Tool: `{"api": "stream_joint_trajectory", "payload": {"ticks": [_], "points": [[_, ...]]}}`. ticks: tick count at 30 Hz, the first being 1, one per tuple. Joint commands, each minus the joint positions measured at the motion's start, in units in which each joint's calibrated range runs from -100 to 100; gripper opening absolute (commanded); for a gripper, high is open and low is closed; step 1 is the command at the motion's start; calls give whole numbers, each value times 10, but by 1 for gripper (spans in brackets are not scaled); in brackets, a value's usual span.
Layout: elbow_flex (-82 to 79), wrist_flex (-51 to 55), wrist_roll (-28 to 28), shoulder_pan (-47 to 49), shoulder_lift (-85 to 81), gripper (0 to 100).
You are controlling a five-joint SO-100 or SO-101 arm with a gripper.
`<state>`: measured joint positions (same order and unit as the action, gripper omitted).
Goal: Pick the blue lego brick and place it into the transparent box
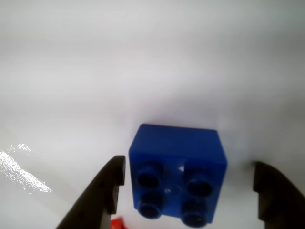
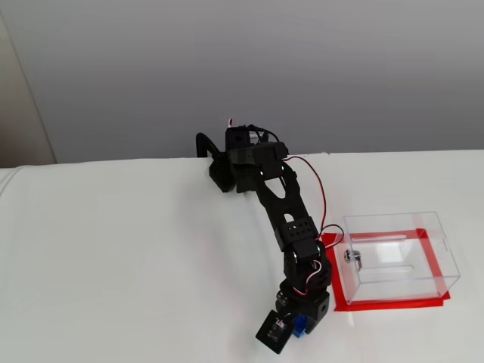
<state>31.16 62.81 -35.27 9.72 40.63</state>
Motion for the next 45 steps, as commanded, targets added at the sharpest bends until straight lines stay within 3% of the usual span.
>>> {"api": "stream_joint_trajectory", "payload": {"ticks": [1,5,11,28,45], "points": [[39,-14,-4,-1,1,30],[39,-14,-4,-3,6,29],[39,-14,-4,-4,8,16],[53,-11,1,-1,-6,16],[75,-5,68,-3,-160,16]]}}
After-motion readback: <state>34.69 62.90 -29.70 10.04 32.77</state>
